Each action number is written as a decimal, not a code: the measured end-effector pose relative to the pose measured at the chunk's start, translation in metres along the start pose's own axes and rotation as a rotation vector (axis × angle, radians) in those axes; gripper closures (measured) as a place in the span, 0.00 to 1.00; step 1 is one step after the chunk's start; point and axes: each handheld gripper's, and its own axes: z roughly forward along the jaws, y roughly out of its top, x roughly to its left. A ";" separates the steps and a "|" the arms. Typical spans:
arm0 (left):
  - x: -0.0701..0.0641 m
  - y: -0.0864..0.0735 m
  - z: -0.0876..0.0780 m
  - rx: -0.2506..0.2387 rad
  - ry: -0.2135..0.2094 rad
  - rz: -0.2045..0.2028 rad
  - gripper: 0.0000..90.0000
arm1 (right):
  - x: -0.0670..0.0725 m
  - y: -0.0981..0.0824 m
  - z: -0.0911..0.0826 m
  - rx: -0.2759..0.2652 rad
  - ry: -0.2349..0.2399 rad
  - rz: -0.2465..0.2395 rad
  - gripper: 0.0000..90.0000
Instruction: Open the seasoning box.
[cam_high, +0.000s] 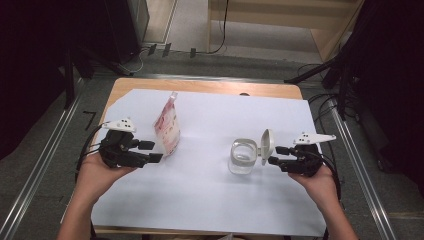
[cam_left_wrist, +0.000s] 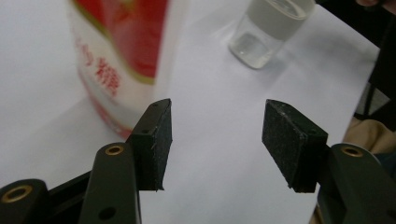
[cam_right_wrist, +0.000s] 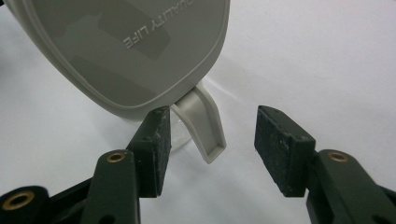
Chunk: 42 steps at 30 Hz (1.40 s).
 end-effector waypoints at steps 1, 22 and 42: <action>0.004 -0.001 -0.001 -0.008 0.014 -0.017 0.48 | 0.000 0.000 0.000 0.001 0.000 -0.002 0.52; 0.014 0.031 0.034 -0.009 0.117 -0.065 0.48 | 0.024 -0.014 -0.015 0.018 -0.008 -0.019 0.52; 0.029 0.035 0.028 -0.006 0.181 -0.086 0.99 | 0.073 -0.016 -0.014 0.032 0.090 -0.098 0.54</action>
